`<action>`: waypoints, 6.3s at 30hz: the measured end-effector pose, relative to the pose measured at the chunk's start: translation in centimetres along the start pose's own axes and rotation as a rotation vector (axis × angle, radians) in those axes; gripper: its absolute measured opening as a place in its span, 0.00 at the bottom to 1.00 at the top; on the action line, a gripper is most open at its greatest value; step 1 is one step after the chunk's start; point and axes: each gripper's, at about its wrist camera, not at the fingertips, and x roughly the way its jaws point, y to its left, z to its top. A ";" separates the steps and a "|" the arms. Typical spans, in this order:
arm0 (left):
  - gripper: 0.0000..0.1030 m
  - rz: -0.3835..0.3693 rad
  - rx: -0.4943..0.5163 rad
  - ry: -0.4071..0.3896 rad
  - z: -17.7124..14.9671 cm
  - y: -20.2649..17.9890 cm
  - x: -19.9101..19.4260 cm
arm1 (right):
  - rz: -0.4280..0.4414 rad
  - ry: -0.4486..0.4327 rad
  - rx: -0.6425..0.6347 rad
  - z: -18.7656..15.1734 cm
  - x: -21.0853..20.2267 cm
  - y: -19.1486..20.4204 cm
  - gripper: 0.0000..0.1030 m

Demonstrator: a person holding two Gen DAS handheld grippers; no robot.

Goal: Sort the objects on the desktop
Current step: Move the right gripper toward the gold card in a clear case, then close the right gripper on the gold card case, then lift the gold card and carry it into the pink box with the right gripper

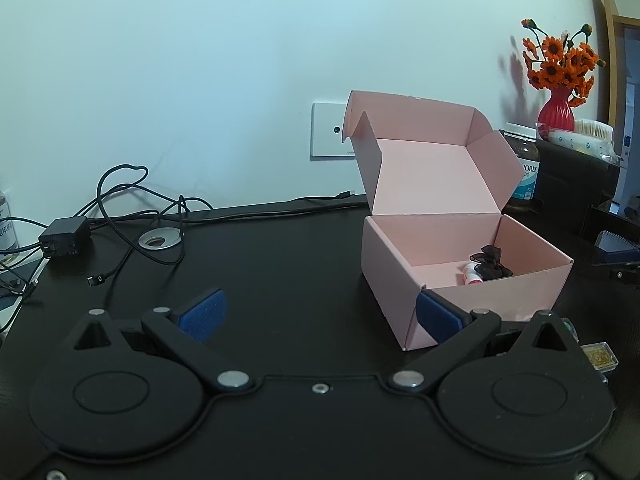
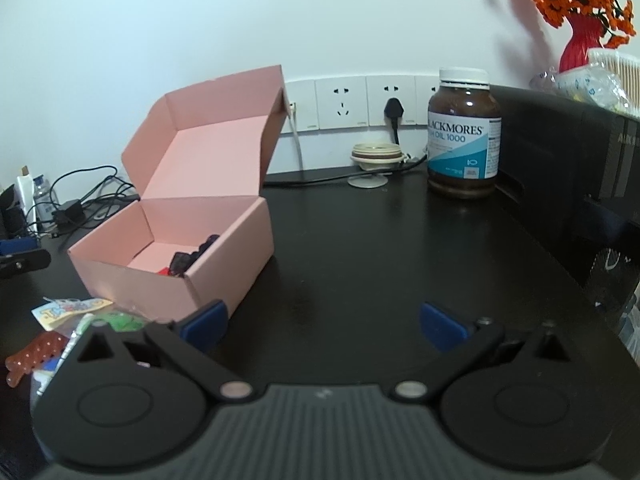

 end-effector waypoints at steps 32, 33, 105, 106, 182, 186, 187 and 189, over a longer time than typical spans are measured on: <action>1.00 -0.009 0.035 0.003 -0.2 -0.4 0.0 | 0.097 0.004 -0.129 -1.9 -2.9 3.8 0.99; 1.00 -0.009 0.034 0.003 -0.2 -0.3 0.0 | 0.116 0.017 -0.122 -1.9 -2.9 3.9 0.99; 1.00 0.015 0.063 0.015 -0.4 -0.9 0.1 | 0.139 0.122 -0.212 -3.6 -2.5 6.4 0.41; 1.00 0.015 0.063 0.015 -0.4 -0.9 0.1 | 0.137 0.123 -0.206 -3.6 -2.5 6.2 0.43; 1.00 0.014 0.086 0.024 -0.4 -1.3 0.4 | 0.313 0.390 -0.119 8.9 14.4 15.7 0.30; 1.00 0.014 0.085 0.025 -0.4 -1.3 0.4 | 0.300 0.404 -0.135 8.7 15.1 16.2 0.30; 1.00 0.014 0.085 0.025 -0.4 -1.3 0.4 | 0.298 0.413 -0.134 8.6 15.3 16.3 0.30; 1.00 0.014 0.085 0.025 -0.4 -1.3 0.4 | 0.297 0.424 -0.125 8.4 15.6 16.3 0.30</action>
